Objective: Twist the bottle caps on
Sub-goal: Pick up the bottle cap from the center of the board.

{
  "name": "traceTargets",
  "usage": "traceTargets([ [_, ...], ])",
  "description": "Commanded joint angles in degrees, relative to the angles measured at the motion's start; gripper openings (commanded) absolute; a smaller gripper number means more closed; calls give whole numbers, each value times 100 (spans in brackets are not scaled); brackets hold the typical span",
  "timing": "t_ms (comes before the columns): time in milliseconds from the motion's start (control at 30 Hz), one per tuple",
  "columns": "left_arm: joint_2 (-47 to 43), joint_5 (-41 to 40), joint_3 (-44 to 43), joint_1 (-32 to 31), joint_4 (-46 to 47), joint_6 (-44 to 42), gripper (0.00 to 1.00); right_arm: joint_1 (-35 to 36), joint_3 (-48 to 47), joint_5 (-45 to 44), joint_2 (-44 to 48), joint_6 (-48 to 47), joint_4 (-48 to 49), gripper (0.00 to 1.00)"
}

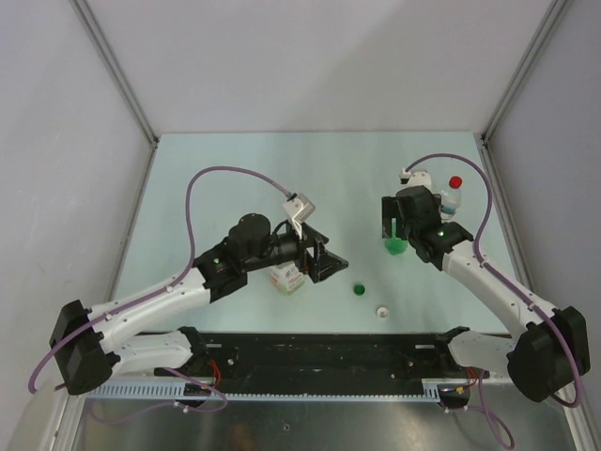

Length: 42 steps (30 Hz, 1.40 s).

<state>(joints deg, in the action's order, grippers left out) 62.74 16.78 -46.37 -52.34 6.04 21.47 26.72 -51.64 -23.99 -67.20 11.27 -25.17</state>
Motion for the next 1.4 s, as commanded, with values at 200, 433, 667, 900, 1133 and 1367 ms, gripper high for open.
traceTargets([
  [200,1082,-252,-482,22,-174,309,99,-112,161,143,613,325,-45,91],
  [433,2351,-356,-983,-11,-353,500,95,-276,362,462,1269,530,-192,91],
  [667,3399,-1119,-1753,-311,-1133,531,86,-325,529,717,1954,711,-389,91],
  [900,3924,-1363,-2028,-561,-1472,619,71,-365,662,694,2347,823,-518,91],
  [1133,4458,-1542,-2355,-718,-1850,821,54,-413,722,650,2621,829,-546,92],
  [1367,4691,-1617,-2503,-842,-2007,909,43,-485,803,507,2856,780,-579,94],
])
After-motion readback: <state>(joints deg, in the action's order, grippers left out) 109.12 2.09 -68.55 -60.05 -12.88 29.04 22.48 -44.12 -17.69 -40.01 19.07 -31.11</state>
